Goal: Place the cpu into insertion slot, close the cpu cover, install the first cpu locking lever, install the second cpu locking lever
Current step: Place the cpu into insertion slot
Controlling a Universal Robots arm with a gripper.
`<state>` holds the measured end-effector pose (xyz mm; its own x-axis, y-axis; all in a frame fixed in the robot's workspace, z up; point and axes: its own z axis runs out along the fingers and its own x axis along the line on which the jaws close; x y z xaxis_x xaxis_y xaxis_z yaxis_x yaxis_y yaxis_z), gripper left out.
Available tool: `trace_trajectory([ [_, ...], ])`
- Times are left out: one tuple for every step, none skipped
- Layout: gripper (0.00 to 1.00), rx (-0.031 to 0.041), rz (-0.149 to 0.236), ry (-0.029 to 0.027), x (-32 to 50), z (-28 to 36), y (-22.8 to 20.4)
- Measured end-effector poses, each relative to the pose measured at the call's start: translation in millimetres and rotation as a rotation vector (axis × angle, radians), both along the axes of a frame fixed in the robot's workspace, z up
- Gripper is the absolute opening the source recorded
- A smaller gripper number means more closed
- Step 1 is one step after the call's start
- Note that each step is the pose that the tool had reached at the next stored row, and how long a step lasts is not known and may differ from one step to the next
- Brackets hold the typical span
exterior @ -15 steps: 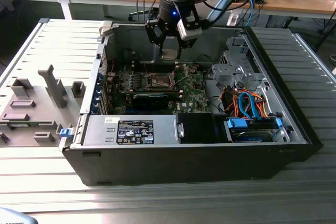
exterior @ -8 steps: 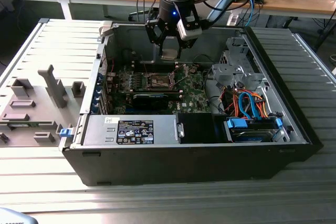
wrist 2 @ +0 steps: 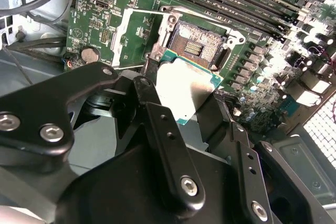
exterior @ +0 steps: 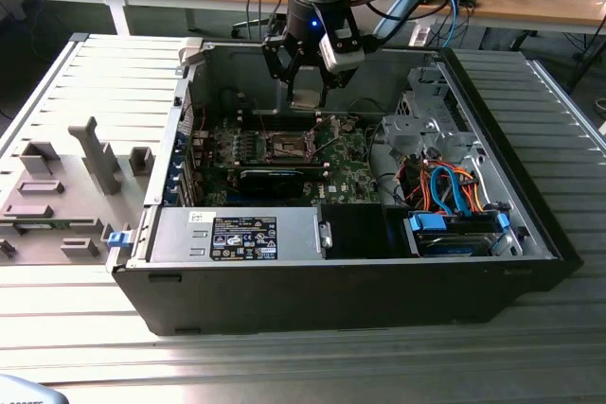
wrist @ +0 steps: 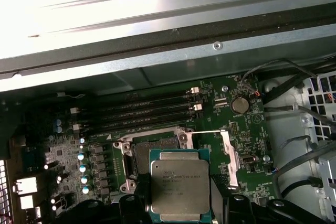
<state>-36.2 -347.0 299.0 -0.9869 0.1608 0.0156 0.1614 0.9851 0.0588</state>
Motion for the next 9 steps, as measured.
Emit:
trace_trajectory([
  [0.55,-0.0002,0.0,-0.0001,0.0,-0.1,0.0],
  [0.55,-0.0006,-0.009,-0.0001,0.0,-0.4,0.0],
  [0.55,-0.0006,-0.018,-0.0001,0.0,-0.7,0.0],
  [0.55,-0.0006,-0.019,0.0,0.0,-0.7,0.0],
  [0.55,-0.0006,-0.019,0.0,0.0,-0.7,0.0],
  [0.55,-0.0007,-0.02,-0.0001,0.0,-0.8,0.0],
  [0.55,-0.0006,-0.02,-0.0001,0.0,-0.9,0.0],
  [0.55,-0.0007,-0.021,-0.0001,0.0,-0.9,0.0],
  [0.55,-0.0006,-0.033,0.0,0.0,-1.7,0.0],
])
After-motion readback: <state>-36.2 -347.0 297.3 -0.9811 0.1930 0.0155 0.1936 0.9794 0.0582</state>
